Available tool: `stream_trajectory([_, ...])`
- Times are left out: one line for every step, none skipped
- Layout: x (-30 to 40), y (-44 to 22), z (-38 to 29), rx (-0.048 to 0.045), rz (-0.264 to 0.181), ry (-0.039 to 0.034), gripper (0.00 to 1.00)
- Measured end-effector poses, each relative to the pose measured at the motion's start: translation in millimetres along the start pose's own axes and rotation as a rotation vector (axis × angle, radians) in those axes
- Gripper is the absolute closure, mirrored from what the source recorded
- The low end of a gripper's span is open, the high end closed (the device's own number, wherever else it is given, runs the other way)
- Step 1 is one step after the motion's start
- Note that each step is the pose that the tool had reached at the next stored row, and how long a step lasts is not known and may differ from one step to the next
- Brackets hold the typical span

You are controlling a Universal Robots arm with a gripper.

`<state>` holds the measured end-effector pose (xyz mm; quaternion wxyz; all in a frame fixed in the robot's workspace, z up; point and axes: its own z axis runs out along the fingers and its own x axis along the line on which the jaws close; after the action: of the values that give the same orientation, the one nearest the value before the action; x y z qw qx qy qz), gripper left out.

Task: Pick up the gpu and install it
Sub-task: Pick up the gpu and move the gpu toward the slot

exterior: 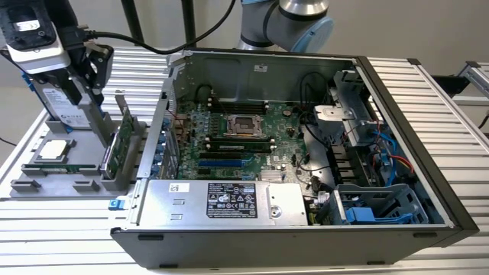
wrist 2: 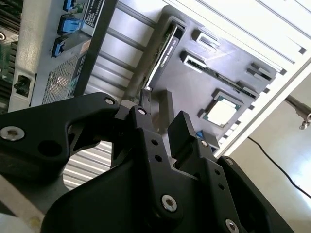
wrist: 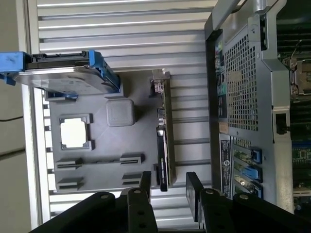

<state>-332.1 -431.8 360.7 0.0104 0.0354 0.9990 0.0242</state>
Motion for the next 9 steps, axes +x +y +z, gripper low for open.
stream_trajectory([0.0,0.0,0.5,0.0,0.0,0.0,0.0])
stream_trajectory([0.0,0.0,1.0,0.0,0.0,0.0,0.0])
stream_trajectory([0.0,-0.1,1.4,0.0,0.0,0.0,0.0])
stream_trajectory([0.0,-0.1,1.9,-0.0001,0.0,0.0,0.0])
stream_trajectory([0.1,-0.1,2.4,-0.0001,0.0,-0.0001,0.0])
stream_trajectory([0.1,-0.1,2.8,0.0,0.0,0.0,0.0])
stream_trajectory([0.1,-0.1,3.3,0.0,0.0,-0.0001,0.0])
stream_trajectory([0.1,-0.2,3.7,0.0,0.0,0.0,0.0])
stream_trajectory([0.1,-0.2,4.2,0.0,0.0,0.0,0.0])
